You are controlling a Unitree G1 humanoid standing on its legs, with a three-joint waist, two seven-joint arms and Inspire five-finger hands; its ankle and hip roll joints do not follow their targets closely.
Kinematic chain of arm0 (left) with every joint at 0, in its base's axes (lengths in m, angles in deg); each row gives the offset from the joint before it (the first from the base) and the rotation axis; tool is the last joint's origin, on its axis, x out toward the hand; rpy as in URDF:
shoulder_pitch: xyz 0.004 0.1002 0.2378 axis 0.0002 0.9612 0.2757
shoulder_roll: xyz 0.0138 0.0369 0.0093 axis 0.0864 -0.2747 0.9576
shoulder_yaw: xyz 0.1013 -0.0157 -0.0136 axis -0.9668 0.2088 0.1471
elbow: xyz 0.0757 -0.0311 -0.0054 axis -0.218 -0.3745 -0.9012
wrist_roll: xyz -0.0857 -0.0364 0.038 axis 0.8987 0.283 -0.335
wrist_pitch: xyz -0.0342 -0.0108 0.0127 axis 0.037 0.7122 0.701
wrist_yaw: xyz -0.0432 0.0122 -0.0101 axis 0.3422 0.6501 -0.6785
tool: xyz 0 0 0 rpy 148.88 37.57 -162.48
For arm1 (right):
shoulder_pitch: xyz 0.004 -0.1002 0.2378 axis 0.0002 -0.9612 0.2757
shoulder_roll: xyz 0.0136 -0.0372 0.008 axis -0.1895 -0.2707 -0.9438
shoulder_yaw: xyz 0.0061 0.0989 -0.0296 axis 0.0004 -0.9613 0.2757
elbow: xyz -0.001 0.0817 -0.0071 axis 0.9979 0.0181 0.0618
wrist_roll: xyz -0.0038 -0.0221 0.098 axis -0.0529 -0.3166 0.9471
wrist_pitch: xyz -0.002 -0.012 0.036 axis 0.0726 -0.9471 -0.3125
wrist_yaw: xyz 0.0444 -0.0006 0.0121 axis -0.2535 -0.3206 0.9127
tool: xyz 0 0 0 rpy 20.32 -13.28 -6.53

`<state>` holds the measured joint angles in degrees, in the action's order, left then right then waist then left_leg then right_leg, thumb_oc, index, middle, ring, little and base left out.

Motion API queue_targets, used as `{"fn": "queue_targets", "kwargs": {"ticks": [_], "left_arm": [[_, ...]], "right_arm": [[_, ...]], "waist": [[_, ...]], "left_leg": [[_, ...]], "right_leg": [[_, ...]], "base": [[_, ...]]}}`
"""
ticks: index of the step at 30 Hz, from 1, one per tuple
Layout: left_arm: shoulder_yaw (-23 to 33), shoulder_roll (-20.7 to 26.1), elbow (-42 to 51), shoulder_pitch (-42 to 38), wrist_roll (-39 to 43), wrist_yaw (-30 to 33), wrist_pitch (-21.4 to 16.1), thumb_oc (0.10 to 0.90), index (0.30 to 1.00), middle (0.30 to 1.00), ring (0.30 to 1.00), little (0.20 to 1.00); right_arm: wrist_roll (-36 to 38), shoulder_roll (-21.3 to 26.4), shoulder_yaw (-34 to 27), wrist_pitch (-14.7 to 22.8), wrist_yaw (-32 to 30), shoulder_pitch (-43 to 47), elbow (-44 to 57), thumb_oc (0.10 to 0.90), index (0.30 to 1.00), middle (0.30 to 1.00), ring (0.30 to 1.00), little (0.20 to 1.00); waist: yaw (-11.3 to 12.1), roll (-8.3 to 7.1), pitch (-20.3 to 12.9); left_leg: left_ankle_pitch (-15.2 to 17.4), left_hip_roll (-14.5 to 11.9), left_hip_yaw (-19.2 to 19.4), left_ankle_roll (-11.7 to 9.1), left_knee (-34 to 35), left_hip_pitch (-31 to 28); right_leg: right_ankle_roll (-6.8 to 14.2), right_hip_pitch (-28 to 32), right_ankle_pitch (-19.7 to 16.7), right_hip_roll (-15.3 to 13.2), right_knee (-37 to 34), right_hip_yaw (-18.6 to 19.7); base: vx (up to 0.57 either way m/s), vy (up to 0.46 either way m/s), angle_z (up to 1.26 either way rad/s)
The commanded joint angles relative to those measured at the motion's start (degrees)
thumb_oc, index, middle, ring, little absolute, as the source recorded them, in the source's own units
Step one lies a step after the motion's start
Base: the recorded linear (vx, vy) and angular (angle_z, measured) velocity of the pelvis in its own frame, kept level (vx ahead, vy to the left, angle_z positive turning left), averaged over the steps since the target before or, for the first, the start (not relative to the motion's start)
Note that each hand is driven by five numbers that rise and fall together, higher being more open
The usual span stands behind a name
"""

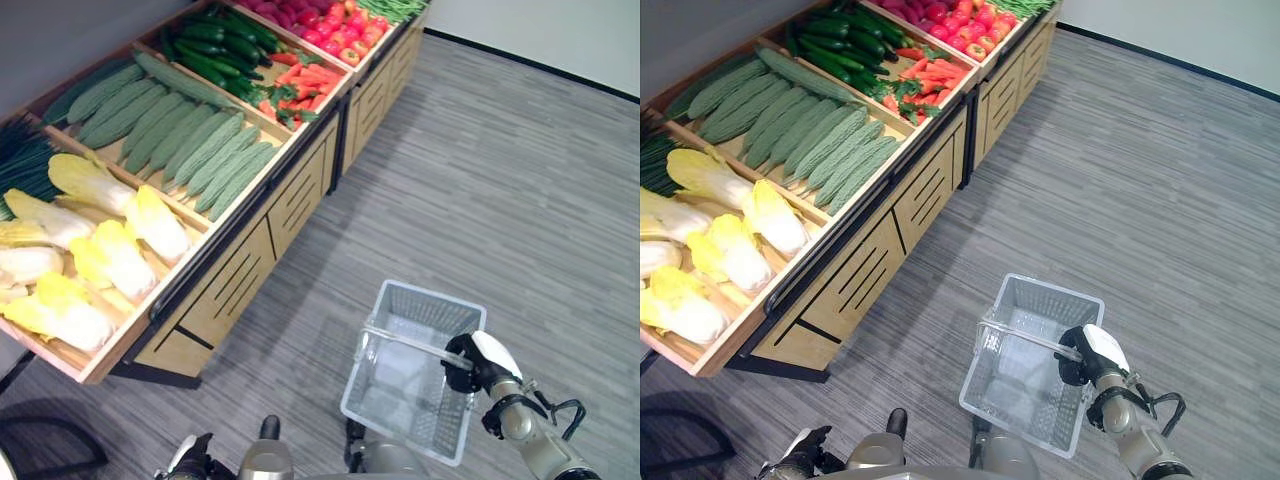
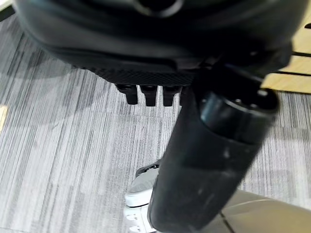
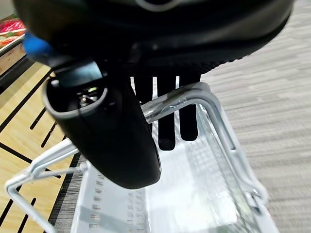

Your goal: Get the vegetables into the basket

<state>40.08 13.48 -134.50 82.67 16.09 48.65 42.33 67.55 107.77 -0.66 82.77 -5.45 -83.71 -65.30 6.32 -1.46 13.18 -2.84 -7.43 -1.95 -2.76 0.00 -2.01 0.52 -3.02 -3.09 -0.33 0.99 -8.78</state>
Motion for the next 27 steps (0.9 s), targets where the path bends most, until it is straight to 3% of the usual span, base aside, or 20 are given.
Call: {"fn": "queue_targets", "kwargs": {"ticks": [1, 5, 6, 7, 12, 16, 18, 21, 27], "left_arm": [[1.2, 1.7, -1.5, -3.2, 1.0, 1.5, 0.6, 0.900, 1.000, 1.000, 1.000, 1.000], [0.5, 1.6, -0.8, -4.0, 0.8, 1.7, 1.0, 0.900, 1.000, 1.000, 1.000, 1.000], [0.4, 1.6, -0.8, -4.1, 0.8, 1.7, 1.0, 0.900, 1.000, 1.000, 1.000, 1.000], [-0.2, 1.5, -0.5, -4.5, 0.1, 1.7, 1.4, 0.900, 1.000, 1.000, 1.000, 1.000], [-1.2, 1.1, -0.7, -4.2, -1.9, 1.7, 1.6, 0.900, 1.000, 1.000, 1.000, 1.000], [0.2, 1.6, -1.2, -2.6, -2.4, 1.6, 1.5, 0.900, 1.000, 1.000, 1.000, 1.000], [0.7, 2.4, -1.0, -2.8, -2.5, 2.0, 1.2, 0.900, 1.000, 1.000, 1.000, 1.000], [1.2, 2.9, -1.0, -2.9, -2.1, 2.4, 1.1, 0.900, 1.000, 1.000, 1.000, 1.000], [2.0, 3.7, -1.0, -2.4, -1.1, 2.7, 0.9, 0.900, 1.000, 1.000, 1.000, 1.000]], "right_arm": [[2.3, 4.5, -5.1, 3.9, -4.1, 1.3, 8.0, 0.400, 0.300, 0.300, 0.300, 0.300], [2.6, 4.9, -6.2, 3.4, -4.9, 0.2, 7.9, 0.400, 0.300, 0.300, 0.300, 0.300], [2.6, 4.9, -6.2, 3.4, -4.9, 0.2, 8.0, 0.400, 0.300, 0.300, 0.300, 0.300], [2.5, 4.7, -7.2, 3.2, -5.4, -0.9, 8.5, 0.400, 0.300, 0.300, 0.300, 0.300], [2.5, 4.5, -8.3, 2.9, -6.0, -1.7, 9.3, 0.400, 0.300, 0.300, 0.300, 0.300], [1.3, 3.2, -7.5, 2.5, -5.4, -1.5, 8.4, 0.400, 0.300, 0.300, 0.300, 0.300], [1.0, 0.9, -5.9, 2.3, -5.5, 0.5, 6.3, 0.400, 0.300, 0.300, 0.300, 0.300], [1.2, 0.1, -5.4, 2.2, -5.8, 1.5, 5.1, 0.400, 0.300, 0.300, 0.300, 0.300], [3.2, -1.8, -4.1, 2.1, -6.4, 3.9, -1.6, 0.400, 0.300, 0.300, 0.300, 0.300]], "waist": [[1.0, -1.67, -0.5], [0.1, -1.90, 0.8], [0.1, -1.91, 0.7], [-0.3, -1.61, 0.8], [0.4, -0.75, 0.0], [1.7, -1.59, -1.2], [3.1, -4.02, -1.0], [3.5, -4.80, -1.1], [3.7, -4.31, -0.8]], "left_leg": [[1.7, 1.4, 1.9, -2.1, -5.7, -2.1], [0.1, -1.1, 11.6, -2.3, -6.9, 2.2], [0.1, -1.1, 11.5, -2.3, -6.9, 2.3], [-1.3, -2.5, 16.0, -2.5, -4.2, 4.3], [-8.3, -4.9, 18.9, -3.7, 1.1, 8.9], [-5.7, -2.0, 19.9, -1.8, 2.6, 5.8], [-2.2, 1.1, 20.5, 0.4, 0.6, 5.8], [-1.1, 2.4, 20.3, 1.4, 0.9, 5.4], [0.6, 5.0, 19.7, 4.2, 3.1, 1.6]], "right_leg": [[4.2, -2.9, 1.1, -4.0, 8.1, -0.2], [3.8, -0.2, 2.1, -6.2, 7.2, -5.1], [3.8, -0.2, 2.1, -6.2, 7.2, -5.1], [4.0, 0.7, 2.8, -7.1, 7.2, -7.8], [4.6, 3.5, 4.2, -7.9, 6.5, -11.1], [5.8, 6.0, 4.6, -9.9, 6.7, -9.7], [8.3, 6.0, 1.0, -12.9, 6.7, -7.5], [9.1, 5.5, -0.9, -13.9, 7.4, -6.5], [9.9, 0.6, -5.6, -14.4, 19.7, -1.4]], "base": [[0.04, -0.157, 0.28], [0.01, -0.102, 0.92], [0.03, -0.024, 1.00], [0.06, -0.002, 0.89], [0.17, 0.093, 0.77], [0.26, 0.311, -0.09], [0.22, 0.417, 0.05], [0.09, 0.198, -0.22], [0.09, 0.164, -0.07]]}}
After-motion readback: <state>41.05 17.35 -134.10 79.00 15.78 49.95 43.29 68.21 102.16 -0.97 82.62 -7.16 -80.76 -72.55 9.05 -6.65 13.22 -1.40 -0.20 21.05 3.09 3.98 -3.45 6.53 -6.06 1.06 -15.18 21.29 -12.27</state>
